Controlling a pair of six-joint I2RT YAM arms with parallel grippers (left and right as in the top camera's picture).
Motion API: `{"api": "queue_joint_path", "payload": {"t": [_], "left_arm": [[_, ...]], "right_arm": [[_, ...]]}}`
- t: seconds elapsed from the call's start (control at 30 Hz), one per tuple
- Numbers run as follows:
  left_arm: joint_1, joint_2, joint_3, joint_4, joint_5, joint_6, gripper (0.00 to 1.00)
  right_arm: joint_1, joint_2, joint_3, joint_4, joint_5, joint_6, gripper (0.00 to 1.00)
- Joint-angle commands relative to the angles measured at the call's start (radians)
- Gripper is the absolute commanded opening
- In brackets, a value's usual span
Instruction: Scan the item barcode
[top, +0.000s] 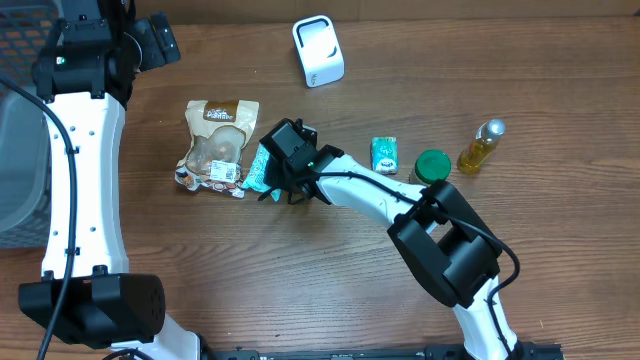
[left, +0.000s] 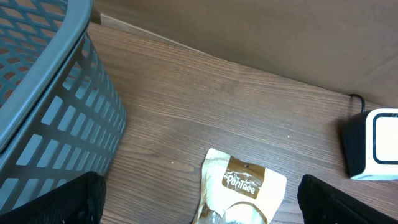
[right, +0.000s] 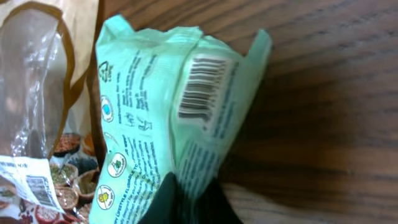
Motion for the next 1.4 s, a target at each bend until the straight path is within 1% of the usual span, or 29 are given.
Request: {"api": "queue_joint_path", "payload": {"t": [0.0, 0.13, 0.23, 0.33, 0.37, 0.43, 0.47, 0.5, 0.53, 0.63, 0.7, 0.8, 1.0, 1.1, 1.23, 1.37], "left_arm": [[0.005, 0.003, 0.008, 0.000, -0.013, -0.014, 1.00], [0.005, 0.003, 0.008, 0.000, -0.013, -0.014, 1.00], [0.005, 0.003, 0.008, 0.000, -0.013, -0.013, 1.00], [0.005, 0.003, 0.008, 0.000, -0.013, -0.014, 0.99], [0.005, 0.003, 0.008, 0.000, -0.013, -0.014, 1.00], [0.005, 0.003, 0.008, 0.000, -0.013, -0.014, 0.99], [0.005, 0.003, 0.008, 0.000, -0.013, -0.014, 1.00], [0.005, 0.003, 0.008, 0.000, -0.013, -0.014, 1.00], [0.005, 0.003, 0.008, 0.000, -0.013, -0.014, 0.99], [0.005, 0.003, 0.008, 0.000, -0.013, -0.013, 1.00], [0.005, 0.003, 0.008, 0.000, -0.013, -0.014, 0.99], [0.005, 0.003, 0.008, 0.000, -0.013, -0.013, 1.00], [0.005, 0.003, 0.008, 0.000, -0.013, -0.014, 1.00], [0.004, 0.003, 0.008, 0.000, -0.013, -0.014, 1.00], [0.005, 0.003, 0.008, 0.000, -0.013, -0.014, 0.99], [0.005, 0.003, 0.008, 0.000, -0.013, -0.014, 1.00]], "right_arm": [[-0.004, -0.010, -0.023, -0.077, 0.013, -0.090, 0.04], [-0.055, -0.034, -0.021, -0.210, 0.012, -0.213, 0.04], [-0.110, -0.060, -0.008, -0.332, 0.008, -0.401, 0.04], [-0.156, -0.068, 0.002, -0.440, -0.018, -0.632, 0.10], [-0.171, -0.068, 0.002, -0.467, -0.025, -0.685, 0.12], [-0.200, -0.068, 0.003, -0.491, -0.029, -0.727, 0.17], [-0.229, -0.068, 0.006, -0.496, -0.029, -0.729, 0.25], [-0.243, -0.068, 0.011, -0.497, -0.029, -0.725, 0.29], [-0.260, -0.068, 0.019, -0.500, -0.032, -0.704, 0.32], [-0.290, -0.068, 0.042, -0.514, -0.082, -0.625, 0.42], [-0.305, -0.068, 0.044, -0.519, -0.172, -0.591, 0.50], [-0.311, -0.068, 0.043, -0.542, -0.314, -0.588, 0.57], [-0.290, -0.068, 0.043, -0.598, -0.425, -0.583, 0.64], [-0.274, -0.068, 0.043, -0.592, -0.492, -0.534, 0.66], [-0.258, -0.068, 0.043, -0.552, -0.581, -0.535, 0.66], [-0.255, -0.068, 0.048, -0.542, -0.579, -0.523, 0.64]]}}
